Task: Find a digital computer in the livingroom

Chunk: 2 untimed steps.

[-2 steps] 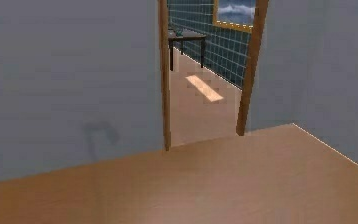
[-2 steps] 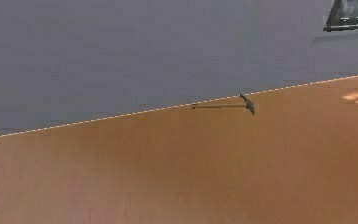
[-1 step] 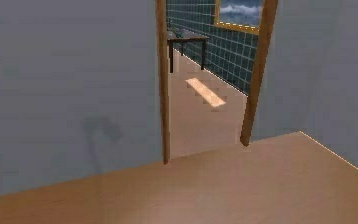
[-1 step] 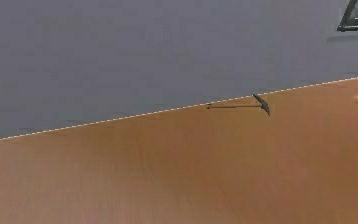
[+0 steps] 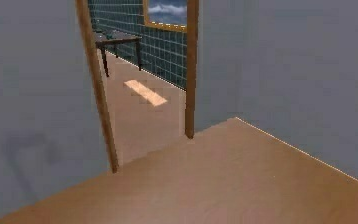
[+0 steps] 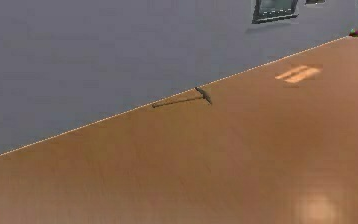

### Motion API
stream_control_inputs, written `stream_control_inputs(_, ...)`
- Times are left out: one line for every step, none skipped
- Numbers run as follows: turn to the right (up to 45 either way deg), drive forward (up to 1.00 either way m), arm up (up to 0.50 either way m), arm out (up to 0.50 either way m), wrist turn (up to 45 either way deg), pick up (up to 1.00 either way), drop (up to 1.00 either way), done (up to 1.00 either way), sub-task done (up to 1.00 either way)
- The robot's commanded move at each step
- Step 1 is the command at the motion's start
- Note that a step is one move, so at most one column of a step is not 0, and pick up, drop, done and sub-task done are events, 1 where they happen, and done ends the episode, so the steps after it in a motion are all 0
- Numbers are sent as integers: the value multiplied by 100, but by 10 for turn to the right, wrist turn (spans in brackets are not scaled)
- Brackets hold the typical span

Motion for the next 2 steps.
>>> stream_control_inputs(0,100,0,0,0,0,0,0,0)
stream_control_inputs(90,0,0,0,0,0,0,0,0)
